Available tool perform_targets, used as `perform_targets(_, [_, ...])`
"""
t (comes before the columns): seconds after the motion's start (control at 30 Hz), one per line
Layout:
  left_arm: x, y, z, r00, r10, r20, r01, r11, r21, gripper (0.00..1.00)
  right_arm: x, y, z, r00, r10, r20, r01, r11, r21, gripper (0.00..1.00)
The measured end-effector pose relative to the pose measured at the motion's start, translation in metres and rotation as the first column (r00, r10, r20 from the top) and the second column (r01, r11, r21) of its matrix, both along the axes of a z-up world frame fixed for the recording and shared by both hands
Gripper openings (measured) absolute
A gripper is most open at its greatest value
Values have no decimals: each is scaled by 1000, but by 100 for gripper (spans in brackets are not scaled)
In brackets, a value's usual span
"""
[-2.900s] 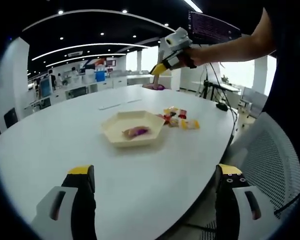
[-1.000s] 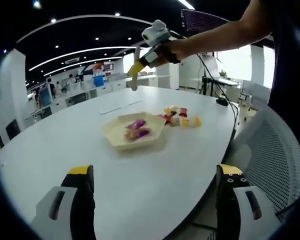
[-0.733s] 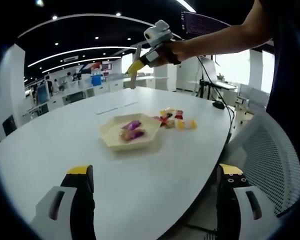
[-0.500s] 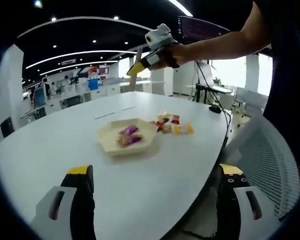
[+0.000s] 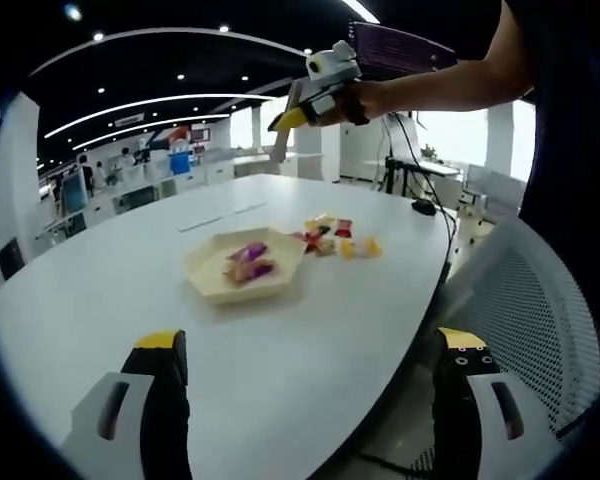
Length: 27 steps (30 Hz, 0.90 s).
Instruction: Place the target food into the container with the food tongs after gripping and lifting it, then release it inside without dropping or visibly crushing the food.
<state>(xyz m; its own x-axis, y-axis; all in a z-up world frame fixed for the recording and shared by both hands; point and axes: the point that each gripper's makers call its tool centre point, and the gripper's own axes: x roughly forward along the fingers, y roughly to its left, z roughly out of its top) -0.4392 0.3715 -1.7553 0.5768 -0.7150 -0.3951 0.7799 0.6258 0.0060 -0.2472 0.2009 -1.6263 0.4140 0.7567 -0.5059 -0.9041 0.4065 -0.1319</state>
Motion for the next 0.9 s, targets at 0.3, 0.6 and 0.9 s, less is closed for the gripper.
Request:
perform_targets(0.3, [20,18,-2,994,107,11,-107,994,15,99,-8,-46,-21,999,39,-1,-39,999,-37,19])
perform_targets(0.6, [15,16,-15,995,97,-33,-95,994,45,99,-14,-87,-24,999,39,3,-39,998,-41,19])
perform_targets(0.9, [16,18,-13,992,124,-37,-123,992,34,99,-19,-122,-29,1000,5,12,-5,999,-35,19])
